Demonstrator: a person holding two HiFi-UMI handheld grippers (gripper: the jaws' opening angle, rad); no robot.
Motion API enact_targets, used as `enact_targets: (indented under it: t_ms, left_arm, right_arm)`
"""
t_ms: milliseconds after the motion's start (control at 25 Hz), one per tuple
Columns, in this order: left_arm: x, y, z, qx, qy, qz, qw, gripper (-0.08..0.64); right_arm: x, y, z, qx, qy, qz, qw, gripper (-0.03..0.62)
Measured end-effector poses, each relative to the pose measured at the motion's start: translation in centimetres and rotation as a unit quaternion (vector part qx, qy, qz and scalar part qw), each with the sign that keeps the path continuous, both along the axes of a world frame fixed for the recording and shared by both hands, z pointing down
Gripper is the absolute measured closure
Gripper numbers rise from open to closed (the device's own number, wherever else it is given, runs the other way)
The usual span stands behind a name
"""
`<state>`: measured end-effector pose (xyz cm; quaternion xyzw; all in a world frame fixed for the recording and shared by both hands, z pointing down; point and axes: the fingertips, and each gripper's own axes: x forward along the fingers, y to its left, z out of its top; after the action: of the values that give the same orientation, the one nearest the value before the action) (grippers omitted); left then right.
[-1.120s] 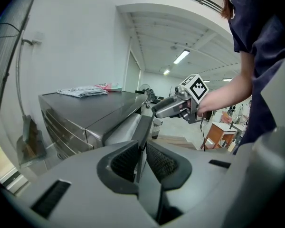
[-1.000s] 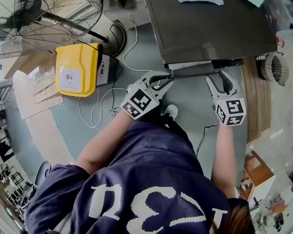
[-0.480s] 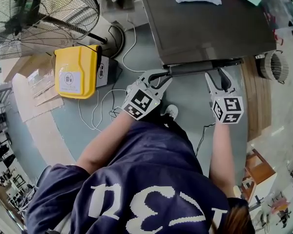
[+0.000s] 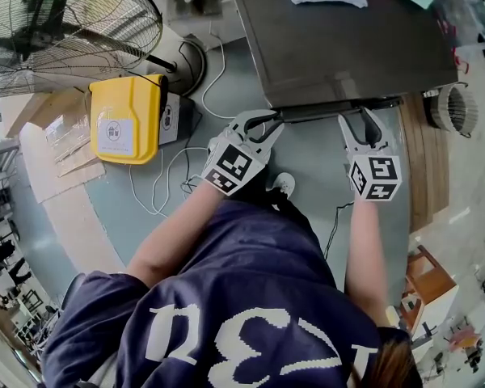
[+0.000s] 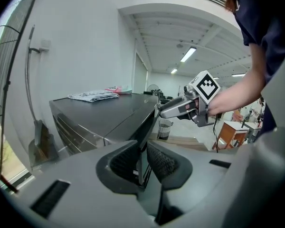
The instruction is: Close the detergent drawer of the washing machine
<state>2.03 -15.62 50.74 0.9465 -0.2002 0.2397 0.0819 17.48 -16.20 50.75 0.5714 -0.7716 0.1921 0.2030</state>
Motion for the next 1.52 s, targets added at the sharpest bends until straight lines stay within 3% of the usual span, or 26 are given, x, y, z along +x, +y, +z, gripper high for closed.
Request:
enact_targets:
  t_ms: [400, 520, 640, 760, 800, 960, 1160, 1520]
  left_arm:
    - [0.0, -0.2, 0.2, 0.029, -0.022, -0.002, 0.9993, 0.483]
    - [-0.2, -0.2, -0.2, 0.061, -0.048, 0.0, 0.997, 0.489]
    - [-0.4, 0.0, -1.6, 0.074, -0.037, -0.01, 0.9965, 0.514]
    - [0.0, 0.6, -2.7, 0.057, -0.008, -0.009, 0.9983, 0.54]
    - [0.2, 0.8, -2.4, 0.042, -0.005, -0.005, 0.9991, 0.54]
    - [1.0, 1.2, 0.1, -0.007, -0.026, 0.002, 0.9996, 0.54]
    - [1.0, 0.7, 0.3, 0.008, -0.027, -0.021, 0.9994, 0.541]
    - [1.1, 0.2, 0.2, 0.013, -0.019, -0.027, 0.9994, 0.543]
  right_arm:
    - [0.1, -0.4, 0.0, 0.002, 0.002, 0.006, 1.0, 0.357]
    - [0.4, 0.2, -0.2, 0.004, 0.007, 0.007, 1.0, 0.374]
    - [0.8, 1.1, -0.6, 0.005, 0.013, 0.007, 1.0, 0.433]
    - [1.0, 1.6, -0.4, 0.002, 0.009, 0.01, 1.0, 0.565]
    - [0.8, 1.6, -0.2, -0.001, 0.006, 0.008, 1.0, 0.575]
    - [-0.1, 0.8, 0.8, -0.015, 0.008, -0.001, 1.0, 0.575]
    - [-0.4, -0.4, 0.8, -0.015, 0.016, 0.012, 1.0, 0.575]
    - [-0.2, -0.9, 0.8, -0.009, 0.014, 0.038, 0.999, 0.574]
